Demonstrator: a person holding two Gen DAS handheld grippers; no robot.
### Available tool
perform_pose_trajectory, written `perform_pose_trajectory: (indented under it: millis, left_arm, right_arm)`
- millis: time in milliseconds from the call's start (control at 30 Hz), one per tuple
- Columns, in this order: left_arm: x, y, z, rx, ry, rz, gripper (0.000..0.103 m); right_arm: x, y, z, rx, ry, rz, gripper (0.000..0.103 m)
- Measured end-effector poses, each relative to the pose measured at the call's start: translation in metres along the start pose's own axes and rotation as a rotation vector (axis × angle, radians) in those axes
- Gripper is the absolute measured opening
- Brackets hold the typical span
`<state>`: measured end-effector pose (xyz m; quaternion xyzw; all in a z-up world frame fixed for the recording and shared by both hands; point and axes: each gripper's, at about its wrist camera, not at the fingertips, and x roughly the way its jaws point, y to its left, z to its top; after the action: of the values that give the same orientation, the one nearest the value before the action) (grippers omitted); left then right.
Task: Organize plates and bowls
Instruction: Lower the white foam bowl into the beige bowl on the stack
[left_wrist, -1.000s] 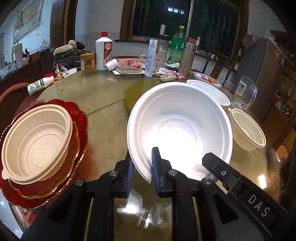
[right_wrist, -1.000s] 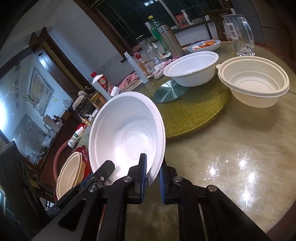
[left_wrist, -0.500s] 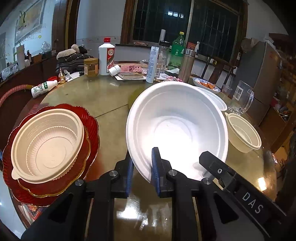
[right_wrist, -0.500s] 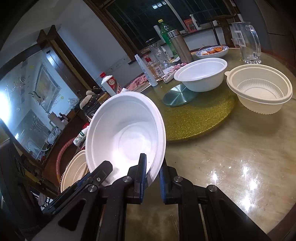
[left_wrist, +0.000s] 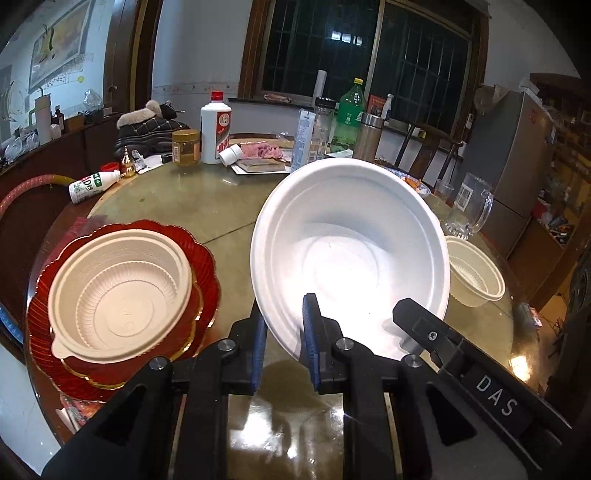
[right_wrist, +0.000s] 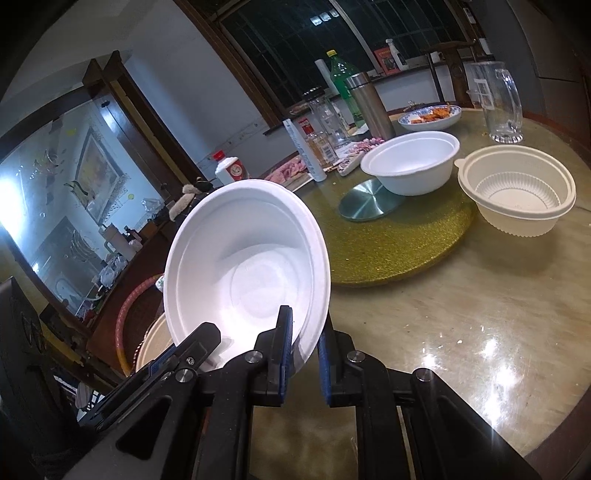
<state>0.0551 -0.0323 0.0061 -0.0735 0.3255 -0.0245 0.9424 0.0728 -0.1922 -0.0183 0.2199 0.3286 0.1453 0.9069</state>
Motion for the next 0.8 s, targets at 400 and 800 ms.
perform_pose_trajectory:
  millis: [400, 800]
  left_arm:
    - [-0.031, 0.035, 0.009, -0.061, -0.02, 0.01, 0.018]
    - [-0.042, 0.08, 0.015, -0.131, -0.017, 0.047, 0.018]
  right_arm:
    - [-0.009, 0.049, 0.001, -0.081, 0.002, 0.045, 0.013]
    - [0.008, 0.094, 0.0, -0.146, 0.064, 0.116, 0.013]
